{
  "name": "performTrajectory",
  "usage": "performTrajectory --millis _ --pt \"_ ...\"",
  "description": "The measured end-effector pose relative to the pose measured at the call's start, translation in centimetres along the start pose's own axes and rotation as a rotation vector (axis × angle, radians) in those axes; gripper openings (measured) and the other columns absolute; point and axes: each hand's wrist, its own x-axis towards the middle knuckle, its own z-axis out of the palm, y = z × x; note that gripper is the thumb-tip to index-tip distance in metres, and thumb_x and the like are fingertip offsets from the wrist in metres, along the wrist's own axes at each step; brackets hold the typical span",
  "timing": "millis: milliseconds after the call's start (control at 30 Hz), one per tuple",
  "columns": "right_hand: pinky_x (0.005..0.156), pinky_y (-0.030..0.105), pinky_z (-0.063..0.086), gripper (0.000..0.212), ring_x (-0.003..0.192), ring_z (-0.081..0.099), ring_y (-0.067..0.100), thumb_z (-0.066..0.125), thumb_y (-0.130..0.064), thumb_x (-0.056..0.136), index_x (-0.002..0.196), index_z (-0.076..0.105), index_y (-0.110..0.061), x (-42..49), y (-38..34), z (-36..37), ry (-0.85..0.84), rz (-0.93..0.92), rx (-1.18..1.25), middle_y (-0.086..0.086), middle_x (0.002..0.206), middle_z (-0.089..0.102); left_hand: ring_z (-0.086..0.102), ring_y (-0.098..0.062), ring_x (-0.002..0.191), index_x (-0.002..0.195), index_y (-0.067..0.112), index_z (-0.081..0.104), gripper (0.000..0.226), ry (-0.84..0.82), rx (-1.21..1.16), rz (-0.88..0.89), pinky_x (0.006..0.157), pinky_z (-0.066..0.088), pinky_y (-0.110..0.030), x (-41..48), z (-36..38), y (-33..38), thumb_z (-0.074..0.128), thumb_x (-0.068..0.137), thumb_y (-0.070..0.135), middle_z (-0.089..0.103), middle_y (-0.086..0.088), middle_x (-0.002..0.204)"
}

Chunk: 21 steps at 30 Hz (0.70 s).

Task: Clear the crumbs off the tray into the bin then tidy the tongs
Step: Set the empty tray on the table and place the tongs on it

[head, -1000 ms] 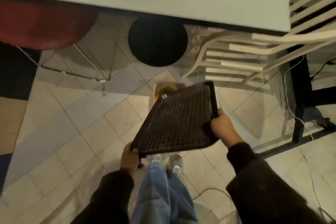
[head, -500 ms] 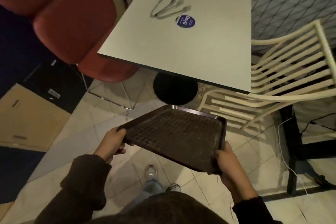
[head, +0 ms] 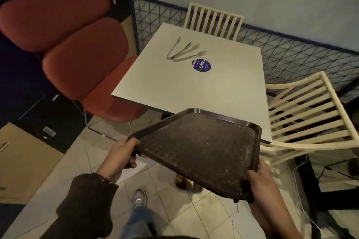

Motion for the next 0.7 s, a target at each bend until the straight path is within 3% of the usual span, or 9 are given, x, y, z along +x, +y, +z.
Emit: performTrajectory --millis 100,133,200,267,333,467,567,633,700 --pt "0.045 0.036 0.052 0.049 0.078 0.066 0.038 0.041 0.007 0.085 0.124 0.041 -0.022 3.5 1.5 4.6 0.121 -0.039 0.033 0.017 0.11 0.061 0.047 -0.011 0.036 0.108 0.011 0.053 0.023 0.04 -0.069 0.012 0.037 0.041 -0.024 4.1 0.4 1.0 0.05 0.089 0.023 0.061 -0.004 0.066" --pt "0.06 0.045 0.057 0.055 0.096 0.063 0.039 0.042 0.005 0.086 0.131 0.035 -0.027 4.8 2.2 6.4 0.159 -0.053 0.033 0.014 0.121 0.057 0.053 -0.012 0.041 0.116 0.012 0.049 0.028 0.02 -0.075 -0.005 0.039 0.045 -0.026 5.2 0.5 1.2 0.051 0.09 0.023 0.061 -0.006 0.075" --pt "0.096 0.055 0.046 0.072 0.122 0.049 0.031 0.038 0.003 0.089 0.144 0.013 -0.037 7.0 3.6 10.2 0.228 -0.078 0.0 0.003 0.142 0.042 0.065 -0.019 0.062 0.129 0.021 0.036 0.043 -0.069 -0.051 -0.077 0.048 0.052 -0.031 6.8 0.7 1.2 0.053 0.09 0.023 0.064 -0.01 0.094" --pt "0.109 0.041 0.033 0.08 0.125 0.042 0.019 0.035 0.003 0.091 0.146 -0.008 -0.037 8.5 4.9 14.1 0.289 -0.09 -0.058 -0.002 0.143 0.033 0.067 -0.026 0.083 0.136 0.031 0.024 0.057 -0.195 -0.046 -0.154 0.057 0.054 -0.035 7.8 1.1 0.8 0.055 0.088 0.025 0.062 -0.01 0.108" --pt "0.106 0.03 0.03 0.08 0.123 0.04 0.016 0.034 0.004 0.092 0.147 -0.013 -0.031 9.8 6.2 17.5 0.342 -0.058 -0.103 0.002 0.143 0.033 0.063 -0.026 0.096 0.137 0.037 0.019 0.063 -0.285 -0.048 -0.198 0.064 0.055 -0.038 8.5 1.8 0.0 0.056 0.088 0.025 0.057 -0.007 0.118" --pt "0.111 0.033 0.027 0.079 0.135 0.033 0.025 0.041 -0.001 0.093 0.147 -0.014 -0.02 11.9 8.6 21.4 0.302 0.098 -0.154 0.012 0.153 0.024 0.05 -0.028 0.116 0.138 0.035 0.015 0.077 -0.239 0.012 -0.172 0.092 0.046 -0.053 10.1 2.2 -1.4 0.062 0.082 0.012 0.045 -0.004 0.133" --pt "0.099 0.03 0.042 0.091 0.112 0.055 0.024 0.049 -0.008 0.093 0.143 -0.025 -0.024 13.3 9.4 22.1 0.136 0.161 -0.166 0.015 0.145 0.037 0.051 -0.027 0.114 0.14 0.031 0.02 0.08 -0.206 0.083 -0.097 0.093 0.045 -0.05 12.3 0.5 -1.0 0.068 0.078 0.013 0.05 -0.003 0.129" --pt "0.093 0.046 0.049 0.095 0.108 0.059 0.034 0.052 -0.011 0.093 0.141 -0.028 -0.029 14.3 9.8 21.6 0.091 0.2 -0.142 0.015 0.14 0.043 0.052 -0.026 0.113 0.139 0.026 0.026 0.067 -0.166 0.152 -0.07 0.093 0.046 -0.043 14.4 -0.8 -0.8 0.062 0.084 0.013 0.052 -0.007 0.129" --pt "0.092 0.053 0.049 0.092 0.108 0.058 0.041 0.054 -0.012 0.092 0.145 -0.02 -0.027 15.7 9.8 20.2 0.155 0.219 -0.125 0.013 0.137 0.047 0.054 -0.028 0.108 0.136 0.027 0.033 0.056 -0.135 0.202 -0.078 0.083 0.051 -0.038 16.7 -2.4 -0.8 0.055 0.088 0.008 0.055 -0.008 0.127"
